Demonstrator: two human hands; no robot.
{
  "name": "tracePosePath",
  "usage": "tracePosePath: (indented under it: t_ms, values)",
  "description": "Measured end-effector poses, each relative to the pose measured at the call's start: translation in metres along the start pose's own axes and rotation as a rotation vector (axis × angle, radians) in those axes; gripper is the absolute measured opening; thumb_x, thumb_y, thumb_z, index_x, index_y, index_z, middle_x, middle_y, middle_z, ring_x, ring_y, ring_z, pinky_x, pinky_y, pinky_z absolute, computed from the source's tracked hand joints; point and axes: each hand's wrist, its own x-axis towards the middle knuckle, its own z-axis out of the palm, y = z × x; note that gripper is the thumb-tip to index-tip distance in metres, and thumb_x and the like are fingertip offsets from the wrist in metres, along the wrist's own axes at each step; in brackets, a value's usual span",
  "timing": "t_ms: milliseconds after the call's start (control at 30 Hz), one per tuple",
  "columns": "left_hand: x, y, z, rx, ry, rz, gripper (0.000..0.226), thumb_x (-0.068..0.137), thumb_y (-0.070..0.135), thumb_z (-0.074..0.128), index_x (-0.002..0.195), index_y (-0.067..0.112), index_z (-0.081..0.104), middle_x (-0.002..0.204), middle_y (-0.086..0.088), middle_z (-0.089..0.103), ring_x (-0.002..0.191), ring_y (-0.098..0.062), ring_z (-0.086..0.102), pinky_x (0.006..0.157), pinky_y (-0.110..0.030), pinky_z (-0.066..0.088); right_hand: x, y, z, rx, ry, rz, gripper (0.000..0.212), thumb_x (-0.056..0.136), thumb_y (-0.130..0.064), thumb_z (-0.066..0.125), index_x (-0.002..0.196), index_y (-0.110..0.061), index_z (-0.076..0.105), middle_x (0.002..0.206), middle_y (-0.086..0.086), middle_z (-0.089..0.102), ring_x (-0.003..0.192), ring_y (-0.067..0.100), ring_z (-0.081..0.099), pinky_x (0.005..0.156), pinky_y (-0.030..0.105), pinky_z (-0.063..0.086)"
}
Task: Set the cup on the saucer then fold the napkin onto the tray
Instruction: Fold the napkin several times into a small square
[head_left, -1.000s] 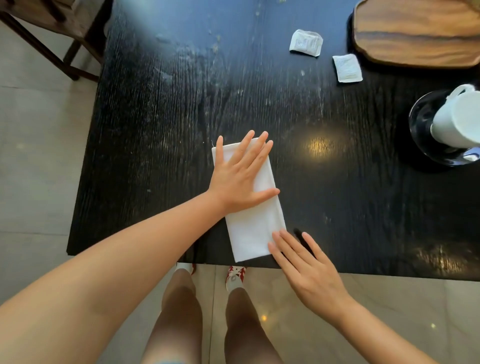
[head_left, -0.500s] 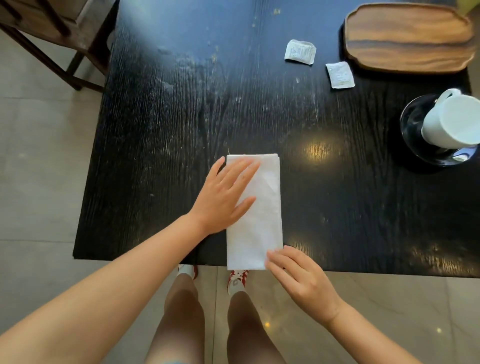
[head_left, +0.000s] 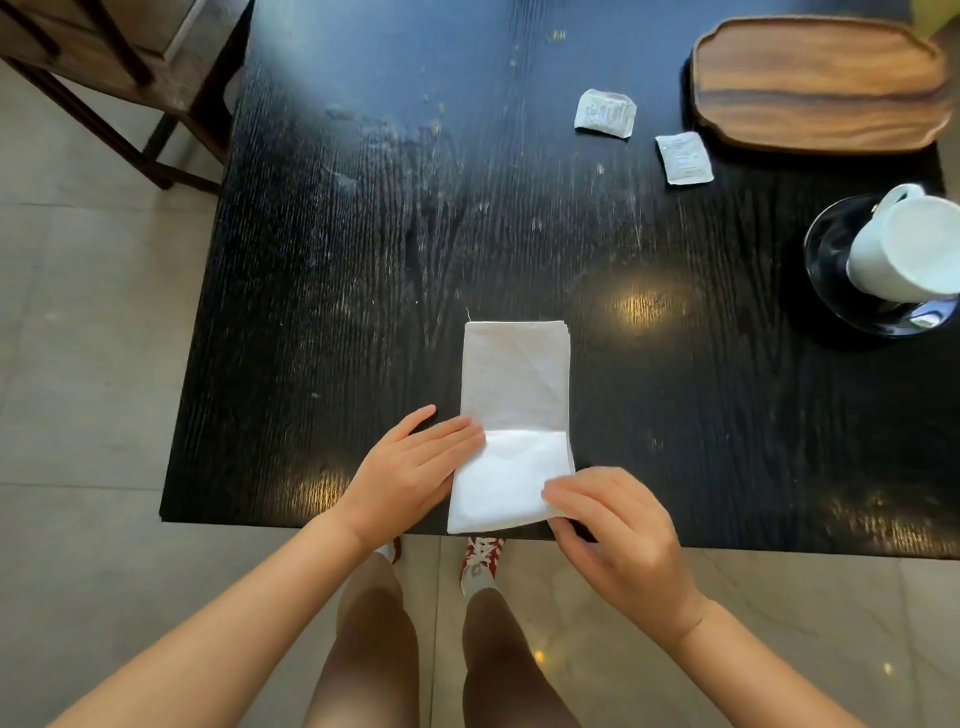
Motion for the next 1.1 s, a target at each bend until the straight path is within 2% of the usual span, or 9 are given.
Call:
tracePosePath:
  t_ms: [100,167,333,433,600,767,867,1000,1100]
  values:
    - [0.003,0.000,-0.003,-0.014,0.035,-0.022,0.041,0.099,0.032,0.037,0.109,0.006,0.067,0.111,-0.007,0.069,0.109,-0.020,0.062,0.102,-0.049,0.036,0.002,0.014,0.001,-0.010,-0.096,0.124,0.051,0.077,-0.025,0.071,0.123,-0.015,0.051,0.120,0.005,0.062,0.118,0.017,0.052,0.104,0.032,0.040]
    - [0.003,-0.002,-0.002,-0.016,0.030,-0.023,0.041,0.099,0.033,0.036,0.109,0.007,0.067,0.111,-0.007,0.069,0.109,-0.020,0.062,0.102,-0.049,0.035,0.005,0.027,0.006,-0.028,-0.160,0.174,0.047,0.078,-0.031,0.068,0.120,-0.015,0.055,0.122,0.004,0.062,0.121,0.018,0.049,0.104,0.036,0.039]
    - [0.002,-0.003,0.000,-0.099,0.015,-0.109,0.042,0.099,0.035,0.035,0.111,0.009,0.066,0.113,-0.005,0.069,0.111,-0.016,0.061,0.105,-0.046,0.033,0.022,0.047,0.013,0.003,-0.164,0.260,0.018,0.078,-0.025,0.063,0.092,-0.016,0.070,0.095,-0.001,0.071,0.101,0.013,0.057,0.088,0.040,0.048]
    - [0.005,0.003,0.001,-0.252,0.081,-0.296,0.033,0.095,0.031,0.043,0.110,0.012,0.065,0.110,-0.001,0.069,0.108,-0.008,0.058,0.111,-0.036,0.028,0.028,0.046,0.014,0.061,-0.137,0.412,0.023,0.079,-0.035,0.060,0.088,-0.017,0.071,0.088,-0.004,0.069,0.091,0.008,0.057,0.086,0.031,0.042]
    - [0.024,0.023,0.005,-0.357,0.291,-0.645,0.023,0.090,0.026,0.047,0.091,0.010,0.064,0.083,0.010,0.063,0.082,0.001,0.056,0.108,-0.044,0.027,0.041,0.036,0.019,0.055,0.005,0.565,0.032,0.080,-0.045,0.053,0.075,-0.017,0.067,0.072,-0.011,0.064,0.068,0.004,0.051,0.078,0.031,0.039]
    - [0.039,0.028,0.012,-0.317,0.380,-0.778,0.027,0.088,0.030,0.048,0.098,0.011,0.064,0.079,0.011,0.057,0.076,0.002,0.048,0.094,-0.035,0.030,0.053,0.028,0.030,0.044,0.107,0.722,0.028,0.082,-0.042,0.058,0.072,-0.017,0.063,0.065,-0.006,0.059,0.061,0.013,0.053,0.072,0.048,0.048]
    - [0.040,0.024,0.014,-0.260,0.360,-0.842,0.023,0.087,0.026,0.056,0.105,0.014,0.062,0.078,0.005,0.057,0.076,-0.009,0.051,0.087,-0.033,0.030,0.058,0.029,0.036,-0.044,0.098,0.760,0.022,0.084,-0.033,0.062,0.069,-0.017,0.060,0.066,-0.006,0.059,0.063,0.013,0.054,0.080,0.038,0.040]
    - [0.047,0.016,0.008,-0.167,0.293,-0.761,0.041,0.088,0.028,0.047,0.126,0.014,0.048,0.112,-0.002,0.058,0.108,-0.014,0.049,0.098,-0.039,0.032,0.066,0.032,0.037,-0.191,0.090,0.772,0.020,0.080,-0.035,0.063,0.073,-0.018,0.056,0.070,-0.005,0.056,0.068,0.014,0.051,0.078,0.037,0.038]
    - [0.058,0.013,0.009,-0.029,0.061,-0.602,0.056,0.094,0.032,0.031,0.145,0.014,0.017,0.153,-0.007,0.025,0.142,-0.015,0.013,0.113,-0.047,0.013,0.071,0.033,0.037,-0.323,0.054,0.623,0.035,0.078,-0.026,0.066,0.110,-0.016,0.055,0.109,0.003,0.058,0.103,0.021,0.052,0.090,0.041,0.038]
